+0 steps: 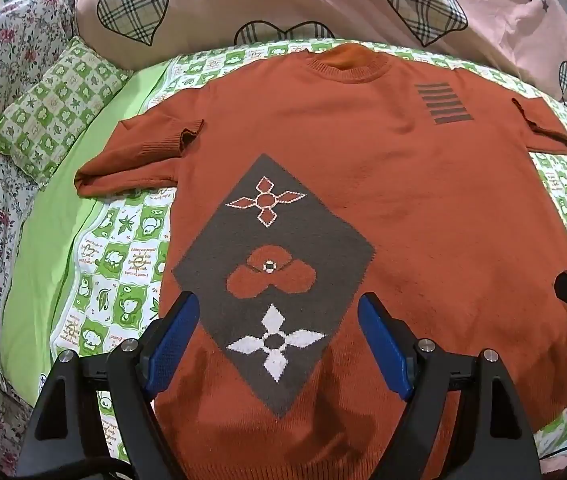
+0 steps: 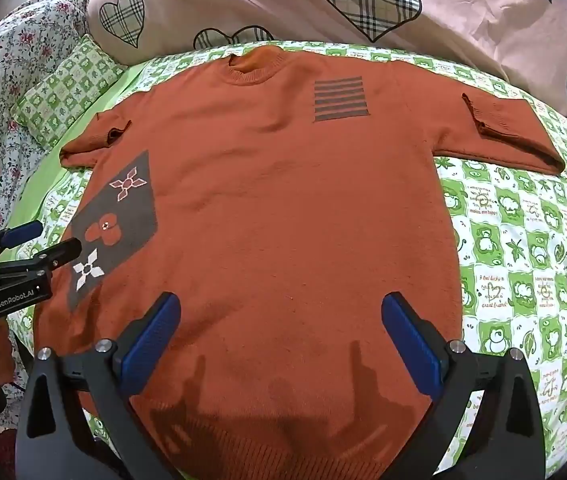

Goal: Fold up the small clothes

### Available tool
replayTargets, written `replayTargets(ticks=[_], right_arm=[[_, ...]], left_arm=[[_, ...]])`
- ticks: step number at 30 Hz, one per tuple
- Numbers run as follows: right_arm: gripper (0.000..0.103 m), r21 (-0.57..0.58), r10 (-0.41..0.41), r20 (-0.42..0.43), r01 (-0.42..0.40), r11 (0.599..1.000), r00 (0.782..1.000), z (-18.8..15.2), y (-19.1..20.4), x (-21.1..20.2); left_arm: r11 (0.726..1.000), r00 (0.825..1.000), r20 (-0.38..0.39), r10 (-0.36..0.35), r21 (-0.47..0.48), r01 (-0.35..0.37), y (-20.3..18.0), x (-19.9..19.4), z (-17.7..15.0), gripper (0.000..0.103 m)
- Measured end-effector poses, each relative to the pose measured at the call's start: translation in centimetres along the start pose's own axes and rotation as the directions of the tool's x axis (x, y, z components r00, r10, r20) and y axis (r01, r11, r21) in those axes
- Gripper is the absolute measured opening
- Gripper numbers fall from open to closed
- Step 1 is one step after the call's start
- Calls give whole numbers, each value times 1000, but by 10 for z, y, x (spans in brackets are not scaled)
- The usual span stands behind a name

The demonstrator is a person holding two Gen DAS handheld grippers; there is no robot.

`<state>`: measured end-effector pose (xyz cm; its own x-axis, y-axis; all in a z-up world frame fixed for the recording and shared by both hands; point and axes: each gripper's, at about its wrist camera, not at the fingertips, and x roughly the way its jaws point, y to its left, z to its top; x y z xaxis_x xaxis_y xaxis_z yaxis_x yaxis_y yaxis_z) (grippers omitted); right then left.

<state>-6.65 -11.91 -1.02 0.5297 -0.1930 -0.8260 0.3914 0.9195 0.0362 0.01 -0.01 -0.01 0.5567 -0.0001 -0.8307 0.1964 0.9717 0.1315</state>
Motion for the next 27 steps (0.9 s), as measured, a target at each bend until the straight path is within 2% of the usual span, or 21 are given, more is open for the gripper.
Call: replayTargets(ticks=[24, 27], right_arm=[[100, 8, 19, 24, -19, 1000, 1000, 2, 1, -1], [100, -5, -10, -13, 10, 1000, 1000, 3, 2, 1]], left_arm=[[1000, 1000, -4, 2, -9, -2, 5, 7, 2, 82], [1000, 1000, -8, 1, -9, -1, 6, 9, 2, 82]])
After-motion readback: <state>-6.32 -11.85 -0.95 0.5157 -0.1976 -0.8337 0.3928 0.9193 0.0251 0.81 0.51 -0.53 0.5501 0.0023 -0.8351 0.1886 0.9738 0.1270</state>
